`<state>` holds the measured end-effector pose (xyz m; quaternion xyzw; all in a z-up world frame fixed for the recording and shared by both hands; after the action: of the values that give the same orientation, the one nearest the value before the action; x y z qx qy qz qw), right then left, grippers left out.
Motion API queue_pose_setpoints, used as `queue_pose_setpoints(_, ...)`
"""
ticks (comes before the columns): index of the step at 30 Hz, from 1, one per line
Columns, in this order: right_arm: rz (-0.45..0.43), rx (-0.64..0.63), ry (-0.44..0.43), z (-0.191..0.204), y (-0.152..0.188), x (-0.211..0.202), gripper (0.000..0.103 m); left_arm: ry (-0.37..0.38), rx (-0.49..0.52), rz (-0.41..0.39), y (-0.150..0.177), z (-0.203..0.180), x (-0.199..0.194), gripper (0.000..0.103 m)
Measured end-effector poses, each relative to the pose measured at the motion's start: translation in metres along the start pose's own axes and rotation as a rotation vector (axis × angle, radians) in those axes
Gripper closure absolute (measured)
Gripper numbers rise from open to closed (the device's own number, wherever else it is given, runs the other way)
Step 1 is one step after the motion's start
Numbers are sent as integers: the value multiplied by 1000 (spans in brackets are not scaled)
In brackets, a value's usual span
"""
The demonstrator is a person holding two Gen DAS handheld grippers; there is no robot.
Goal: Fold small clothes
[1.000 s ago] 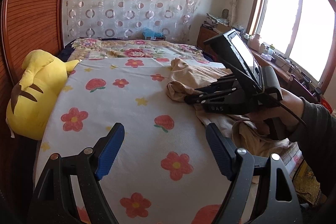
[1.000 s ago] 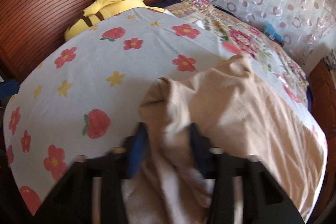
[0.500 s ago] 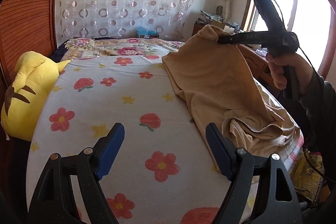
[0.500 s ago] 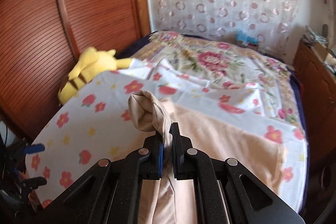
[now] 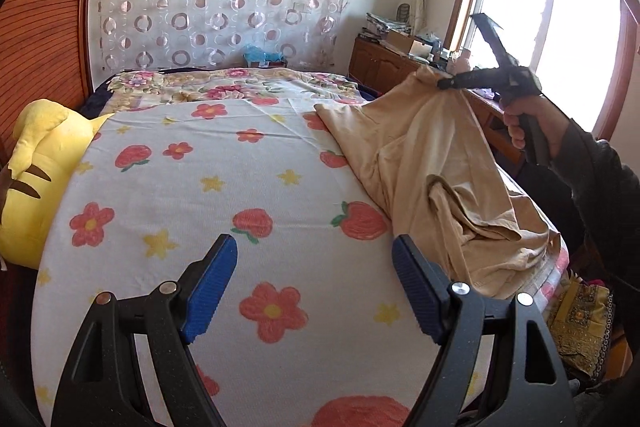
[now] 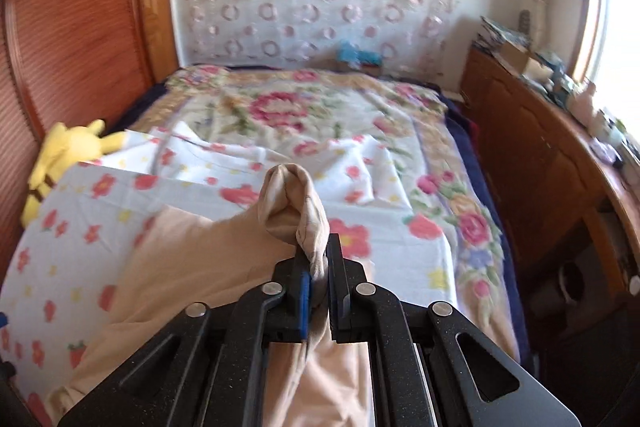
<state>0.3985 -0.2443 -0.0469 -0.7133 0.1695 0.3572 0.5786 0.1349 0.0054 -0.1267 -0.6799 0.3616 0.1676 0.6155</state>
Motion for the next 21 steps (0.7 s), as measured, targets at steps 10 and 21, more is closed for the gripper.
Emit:
queue_pose_setpoints(10, 39, 16, -18, 15, 41, -16, 85, 21, 23, 10, 0, -16, 5, 23)
queue_pose_setpoints(21, 33, -127, -197, 47, 175, -84, 85, 83, 31, 40, -1, -38, 19, 26)
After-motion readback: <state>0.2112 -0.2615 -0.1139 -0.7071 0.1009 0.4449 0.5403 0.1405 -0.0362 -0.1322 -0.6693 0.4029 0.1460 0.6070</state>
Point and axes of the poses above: each gripper's, at about its wrist camera, not at the fingertips, and x roughly the way its jaws point, z to its left, y to its underside, the point moved 10 cm from there along x, roughly the way its jaws point, and after that the axes turned 6 degrees about z, right-handed, at the moved point
